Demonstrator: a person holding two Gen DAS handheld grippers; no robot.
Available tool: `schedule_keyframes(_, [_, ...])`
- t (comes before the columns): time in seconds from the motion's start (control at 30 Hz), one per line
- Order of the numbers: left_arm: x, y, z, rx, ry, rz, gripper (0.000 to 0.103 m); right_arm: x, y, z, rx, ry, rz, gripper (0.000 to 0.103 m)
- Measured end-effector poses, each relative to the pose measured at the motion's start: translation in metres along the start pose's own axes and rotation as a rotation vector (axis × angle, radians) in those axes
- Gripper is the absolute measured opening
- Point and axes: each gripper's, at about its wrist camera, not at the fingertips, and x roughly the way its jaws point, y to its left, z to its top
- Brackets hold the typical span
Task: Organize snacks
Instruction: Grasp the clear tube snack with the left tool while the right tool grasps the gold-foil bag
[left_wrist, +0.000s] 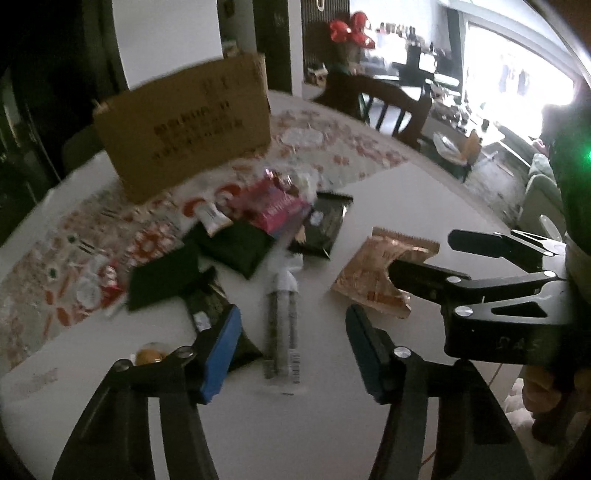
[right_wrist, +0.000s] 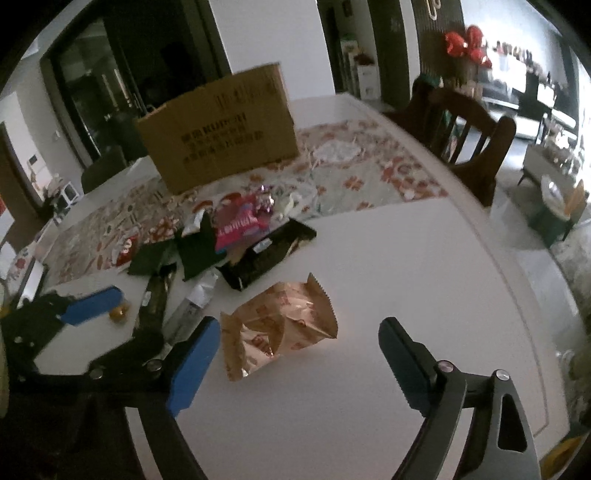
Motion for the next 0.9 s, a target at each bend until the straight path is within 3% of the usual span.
schedule_keyframes(0.27, [0.03, 0.011, 0.0, -0.05, 0.087, -0.02, 0.044, 0.022, 0.002, 0.002, -0.012, 0.056, 0.016, 0.082])
schedule_keyframes(0.6, [0.042, 0.014, 0.001, -0.053, 0.117, -0.043, 0.033, 0.035, 0.003, 0.004, -0.02, 0.087, 0.03, 0.075])
schedule_keyframes(0.67, [0.043, 0.016, 0.002, -0.06, 0.112, -0.047, 0.028, 0.035, 0.005, 0.004, -0.031, 0.088, 0.02, 0.065])
schedule_keyframes(0.9, [0.041, 0.02, 0.002, -0.081, 0.101, -0.08, 0.023, 0.034, 0.009, 0.002, -0.07, 0.086, -0.001, 0.057])
